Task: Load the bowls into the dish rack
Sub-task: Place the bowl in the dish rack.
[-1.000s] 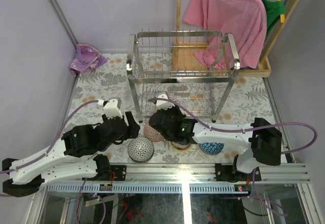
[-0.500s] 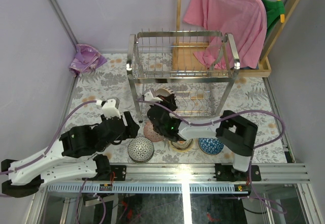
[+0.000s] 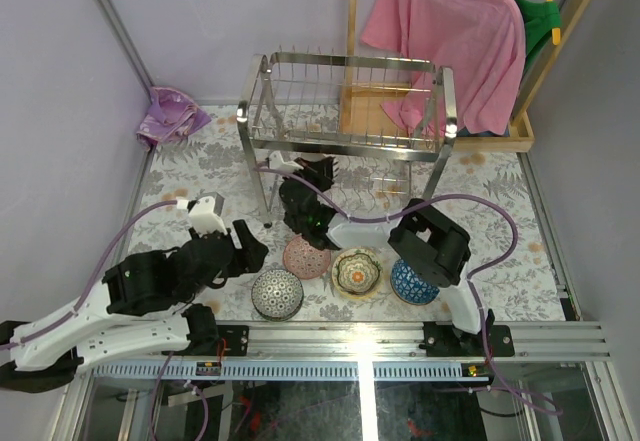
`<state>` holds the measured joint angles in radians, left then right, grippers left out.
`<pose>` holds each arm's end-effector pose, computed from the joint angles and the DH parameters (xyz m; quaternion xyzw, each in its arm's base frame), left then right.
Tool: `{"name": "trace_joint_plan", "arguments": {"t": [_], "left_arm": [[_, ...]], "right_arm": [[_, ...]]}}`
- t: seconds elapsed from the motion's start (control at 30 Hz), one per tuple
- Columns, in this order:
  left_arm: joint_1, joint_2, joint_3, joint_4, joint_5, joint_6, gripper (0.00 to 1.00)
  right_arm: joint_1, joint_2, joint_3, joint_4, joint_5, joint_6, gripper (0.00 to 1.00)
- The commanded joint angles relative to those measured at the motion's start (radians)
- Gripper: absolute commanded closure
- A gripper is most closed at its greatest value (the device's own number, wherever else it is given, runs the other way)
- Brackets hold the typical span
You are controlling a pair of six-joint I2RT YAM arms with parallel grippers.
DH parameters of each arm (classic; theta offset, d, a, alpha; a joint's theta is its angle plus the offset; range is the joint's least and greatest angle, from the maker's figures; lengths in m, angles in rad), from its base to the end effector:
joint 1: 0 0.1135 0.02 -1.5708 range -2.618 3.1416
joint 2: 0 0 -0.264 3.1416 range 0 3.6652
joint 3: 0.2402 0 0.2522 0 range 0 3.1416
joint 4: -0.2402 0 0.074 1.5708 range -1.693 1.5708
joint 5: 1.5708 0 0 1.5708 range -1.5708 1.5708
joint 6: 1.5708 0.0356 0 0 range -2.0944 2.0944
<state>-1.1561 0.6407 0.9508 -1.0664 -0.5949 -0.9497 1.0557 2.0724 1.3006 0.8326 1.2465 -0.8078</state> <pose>0.0580 -0.0822 0.3322 -0.0250 0.8852 -0.1958 0.4213 0.2508 0.3746 0.2223 -0.1931 0.6731 -0.3238 0.6363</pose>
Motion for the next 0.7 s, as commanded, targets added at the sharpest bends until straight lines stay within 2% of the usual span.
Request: {"name": "trace_joint_plan", "arguments": {"t": [0.0,0.2,0.4,0.67], "left_arm": [[-0.004,-0.029,0.016,-0.034,-0.033,-0.021,0.31],[-0.004,-0.059,0.009,-0.037,-0.022,-0.015,0.31],[-0.004,-0.069,0.013,-0.037,-0.014,-0.009,0.31],[-0.003,-0.069,0.006,-0.034,-0.017,-0.003,0.31]], "right_arm": [[-0.035,0.019,0.144,-0.026,-0.03,-0.053,1.0],[-0.061,0.049,0.167,-0.004,-0.065,-0.127,1.0],[-0.081,0.156,0.246,0.027,-0.088,-0.242,1.0],[-0.122,0.221,0.428,-0.211,-0.115,-0.142,1.0]]}}
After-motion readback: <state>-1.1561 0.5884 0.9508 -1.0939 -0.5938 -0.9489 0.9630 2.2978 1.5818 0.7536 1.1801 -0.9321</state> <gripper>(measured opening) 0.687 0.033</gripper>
